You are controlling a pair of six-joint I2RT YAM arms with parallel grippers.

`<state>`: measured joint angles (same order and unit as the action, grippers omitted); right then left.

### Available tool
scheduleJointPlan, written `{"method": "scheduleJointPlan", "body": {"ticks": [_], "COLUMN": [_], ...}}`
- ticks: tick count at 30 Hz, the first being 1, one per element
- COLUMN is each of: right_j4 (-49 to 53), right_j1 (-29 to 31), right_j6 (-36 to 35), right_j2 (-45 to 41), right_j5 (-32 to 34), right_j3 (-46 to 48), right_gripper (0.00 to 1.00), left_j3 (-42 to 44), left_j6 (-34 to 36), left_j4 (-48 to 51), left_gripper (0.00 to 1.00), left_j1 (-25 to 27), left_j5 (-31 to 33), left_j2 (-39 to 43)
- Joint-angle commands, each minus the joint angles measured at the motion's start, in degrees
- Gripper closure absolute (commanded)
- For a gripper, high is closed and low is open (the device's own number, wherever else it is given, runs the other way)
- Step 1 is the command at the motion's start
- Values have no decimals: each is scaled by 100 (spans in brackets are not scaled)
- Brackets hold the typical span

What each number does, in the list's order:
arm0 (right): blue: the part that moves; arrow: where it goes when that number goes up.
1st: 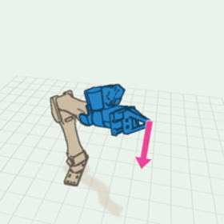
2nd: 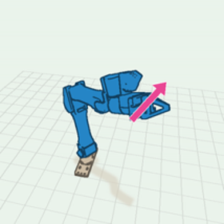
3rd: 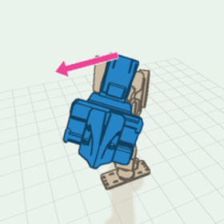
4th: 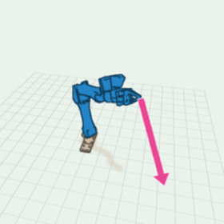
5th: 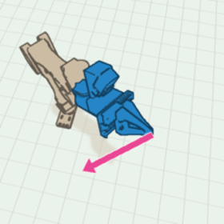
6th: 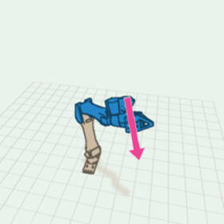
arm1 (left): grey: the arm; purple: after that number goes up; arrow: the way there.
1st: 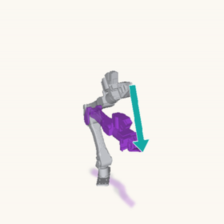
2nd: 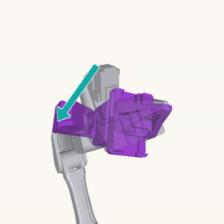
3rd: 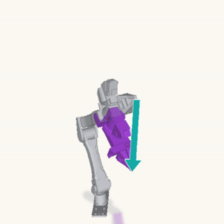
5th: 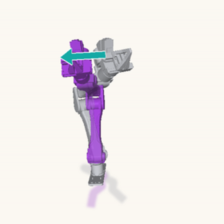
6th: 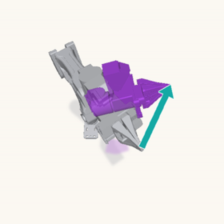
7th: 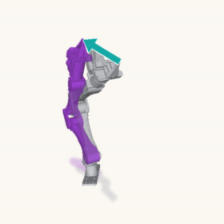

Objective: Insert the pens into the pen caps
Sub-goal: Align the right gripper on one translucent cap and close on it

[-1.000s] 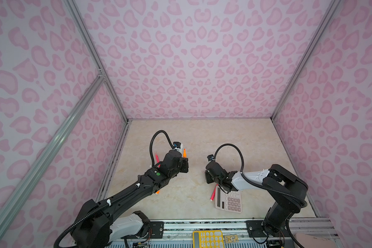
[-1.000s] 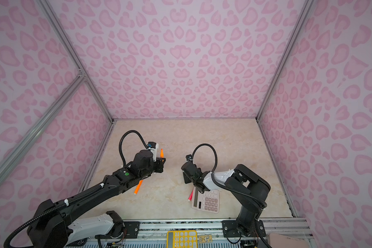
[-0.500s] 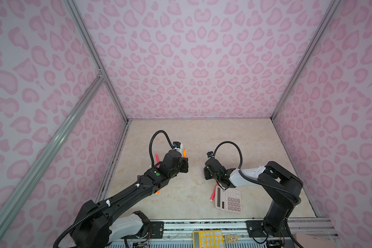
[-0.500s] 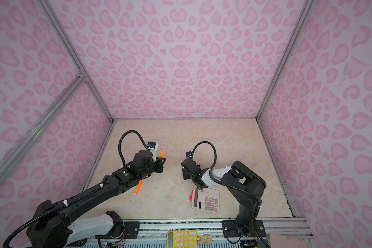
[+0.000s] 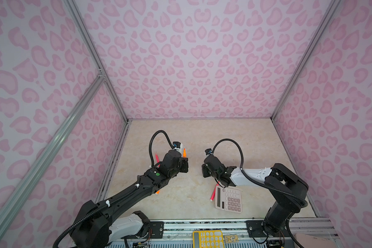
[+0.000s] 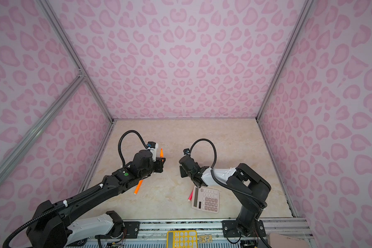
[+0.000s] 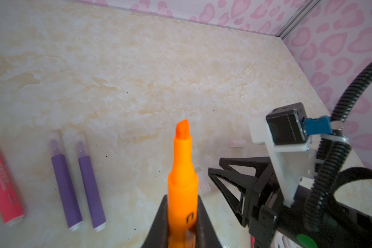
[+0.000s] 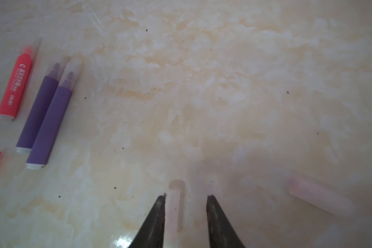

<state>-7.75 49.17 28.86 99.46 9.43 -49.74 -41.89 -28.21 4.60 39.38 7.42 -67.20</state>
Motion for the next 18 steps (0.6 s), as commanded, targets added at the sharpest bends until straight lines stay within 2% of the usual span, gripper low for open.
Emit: {"method": "scheduleJointPlan", "body": {"ticks": [1,18], "right_j4": [347,883], "right_j1": [57,196], "right_j6": [-80,-57], "right_j2": [232,816], "right_j5": [94,379], "right_j3": [-190,-703], "right_gripper": [66,69], "left_j3": [-56,-44], "left_j6": [29,29], "left_j4": [-47,-54], "left_gripper": [97,97], "left_j1": [-2,-5], "left_j5": [-46,-65], "left_j2": [12,49]}}
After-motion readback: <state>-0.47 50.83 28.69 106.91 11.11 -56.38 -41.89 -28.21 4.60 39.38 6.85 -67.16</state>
